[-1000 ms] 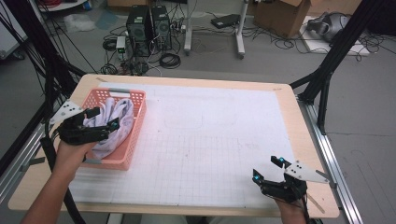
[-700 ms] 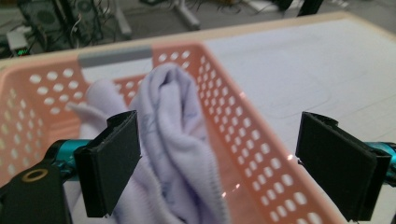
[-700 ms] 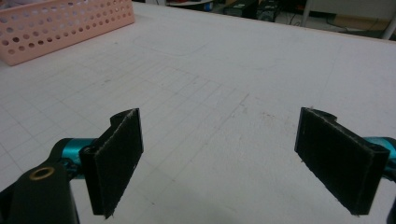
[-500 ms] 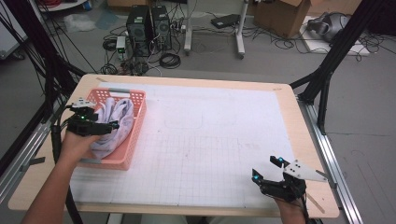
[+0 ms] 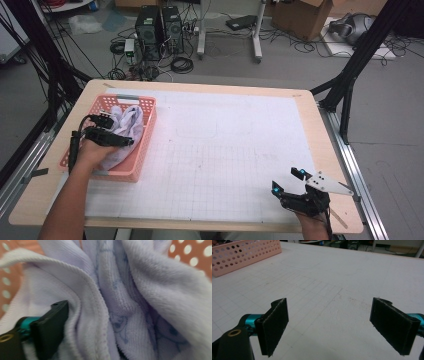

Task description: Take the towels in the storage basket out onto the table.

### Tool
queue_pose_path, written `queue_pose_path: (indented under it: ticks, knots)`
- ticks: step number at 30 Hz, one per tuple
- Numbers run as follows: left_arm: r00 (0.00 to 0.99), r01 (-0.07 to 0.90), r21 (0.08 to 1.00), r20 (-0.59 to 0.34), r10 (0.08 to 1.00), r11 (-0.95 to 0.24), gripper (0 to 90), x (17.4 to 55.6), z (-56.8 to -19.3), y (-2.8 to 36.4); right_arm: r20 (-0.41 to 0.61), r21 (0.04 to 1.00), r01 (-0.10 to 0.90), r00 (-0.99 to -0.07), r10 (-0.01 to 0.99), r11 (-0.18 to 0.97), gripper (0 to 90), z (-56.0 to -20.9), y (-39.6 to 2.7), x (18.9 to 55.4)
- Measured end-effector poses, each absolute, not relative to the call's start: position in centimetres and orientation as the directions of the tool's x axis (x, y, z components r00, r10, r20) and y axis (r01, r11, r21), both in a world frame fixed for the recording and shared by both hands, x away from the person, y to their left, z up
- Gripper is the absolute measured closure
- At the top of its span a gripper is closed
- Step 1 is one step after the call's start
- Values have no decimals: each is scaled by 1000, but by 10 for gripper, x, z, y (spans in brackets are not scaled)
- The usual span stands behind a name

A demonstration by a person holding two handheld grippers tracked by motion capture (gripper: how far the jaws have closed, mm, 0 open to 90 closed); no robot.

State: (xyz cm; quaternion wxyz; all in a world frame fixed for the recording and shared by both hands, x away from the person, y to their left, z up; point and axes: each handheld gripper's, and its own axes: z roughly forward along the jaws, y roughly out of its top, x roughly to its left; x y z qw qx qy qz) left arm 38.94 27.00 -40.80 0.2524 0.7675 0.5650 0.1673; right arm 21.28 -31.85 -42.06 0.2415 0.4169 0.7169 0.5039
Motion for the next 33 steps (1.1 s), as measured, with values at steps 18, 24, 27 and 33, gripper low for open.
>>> queue_pose_path:
  ticks: [18, 24, 27, 33]
  knots:
    - [300, 779, 569, 29, 953, -263, 158, 399, -421, 261, 93, 917, 372, -554, 827, 146, 139, -423, -318, 215]
    - [325, 767, 588, -10, 946, -257, 463, 395, -414, 264, 91, 916, 373, -555, 827, 150, 140, -422, -318, 215]
    - [329, 764, 601, -50, 943, -234, 552, 393, -408, 269, 90, 916, 372, -556, 826, 151, 140, -421, -319, 215]
    - [294, 707, 696, -129, 947, -125, 565, 382, -394, 280, 91, 919, 368, -551, 830, 144, 140, -421, -319, 214]
